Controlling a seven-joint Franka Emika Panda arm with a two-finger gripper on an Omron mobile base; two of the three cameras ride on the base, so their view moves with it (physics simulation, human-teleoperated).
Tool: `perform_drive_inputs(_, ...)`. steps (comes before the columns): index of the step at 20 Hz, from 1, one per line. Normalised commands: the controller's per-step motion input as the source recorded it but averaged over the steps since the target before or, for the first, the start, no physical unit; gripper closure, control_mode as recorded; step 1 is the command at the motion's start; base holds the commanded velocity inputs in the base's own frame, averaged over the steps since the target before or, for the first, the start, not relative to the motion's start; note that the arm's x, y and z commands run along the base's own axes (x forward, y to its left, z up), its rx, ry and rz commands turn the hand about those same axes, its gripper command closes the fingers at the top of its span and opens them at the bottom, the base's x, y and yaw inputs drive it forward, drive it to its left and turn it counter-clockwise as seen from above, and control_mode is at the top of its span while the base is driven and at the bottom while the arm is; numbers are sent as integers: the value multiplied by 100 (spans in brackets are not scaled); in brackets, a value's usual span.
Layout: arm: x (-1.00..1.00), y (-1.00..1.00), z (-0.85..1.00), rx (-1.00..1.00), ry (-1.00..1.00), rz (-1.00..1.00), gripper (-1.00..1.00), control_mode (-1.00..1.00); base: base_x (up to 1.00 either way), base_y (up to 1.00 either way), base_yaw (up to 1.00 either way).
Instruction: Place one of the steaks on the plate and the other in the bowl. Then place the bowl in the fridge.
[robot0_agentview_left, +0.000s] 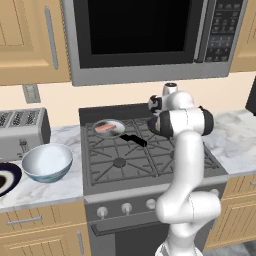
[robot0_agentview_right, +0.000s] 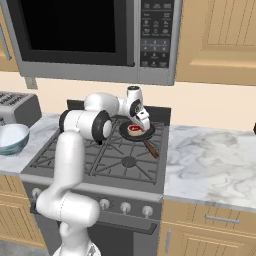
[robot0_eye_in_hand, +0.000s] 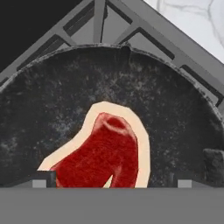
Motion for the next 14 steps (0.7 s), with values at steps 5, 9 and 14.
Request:
perform_drive_inputs(5,-1,0,-51,4,5,-9,-100,-100,0,0,0)
perform_drive_inputs(9,20,0,-29,0,0,-11,-100,-100,0,0,0)
perform_drive_inputs(14,3,0,-64,0,4,-4,-100,-100,0,0,0)
